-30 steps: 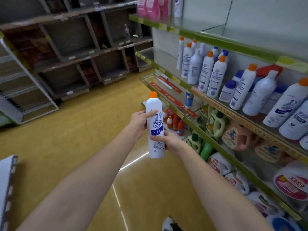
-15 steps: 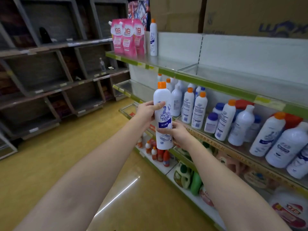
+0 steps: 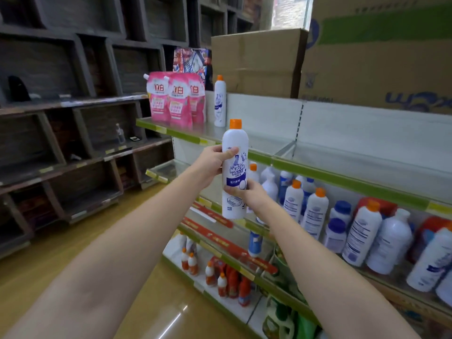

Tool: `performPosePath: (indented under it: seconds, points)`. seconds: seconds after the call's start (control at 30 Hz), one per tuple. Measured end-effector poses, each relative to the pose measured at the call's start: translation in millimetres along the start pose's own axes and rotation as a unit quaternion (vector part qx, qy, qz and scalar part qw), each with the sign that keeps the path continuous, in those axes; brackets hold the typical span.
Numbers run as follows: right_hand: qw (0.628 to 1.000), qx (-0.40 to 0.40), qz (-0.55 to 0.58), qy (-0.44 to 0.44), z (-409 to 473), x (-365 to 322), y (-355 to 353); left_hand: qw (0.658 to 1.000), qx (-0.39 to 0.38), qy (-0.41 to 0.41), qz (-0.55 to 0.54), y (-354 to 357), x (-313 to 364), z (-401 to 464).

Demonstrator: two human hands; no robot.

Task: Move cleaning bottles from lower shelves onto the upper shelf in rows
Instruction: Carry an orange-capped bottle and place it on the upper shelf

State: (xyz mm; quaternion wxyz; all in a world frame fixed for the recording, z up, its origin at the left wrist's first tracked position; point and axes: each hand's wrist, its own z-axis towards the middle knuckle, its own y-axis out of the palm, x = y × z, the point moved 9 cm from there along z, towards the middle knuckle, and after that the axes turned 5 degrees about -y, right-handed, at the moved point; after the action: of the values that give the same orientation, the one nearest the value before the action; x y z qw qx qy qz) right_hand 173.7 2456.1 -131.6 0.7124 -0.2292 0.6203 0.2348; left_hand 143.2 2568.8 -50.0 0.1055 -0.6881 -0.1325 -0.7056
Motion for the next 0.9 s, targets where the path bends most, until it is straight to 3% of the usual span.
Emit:
performPosePath:
  seconds: [0.33,0.6,0.9]
  points:
    - [0.999,0.028,-0.007,-0.040,109,-32,60,0.999,-0.006,0.026,-0.037,-95,43,81]
    - [0.991,0.116,0.003,-0.072,191,-51,53,0.997,-0.040,0.064,-0.026,-117,79,159]
    - [0.986,0.133,0.001,-0.105,326,-60,33,0.995,-0.050,0.085,-0.007,-143,104,284]
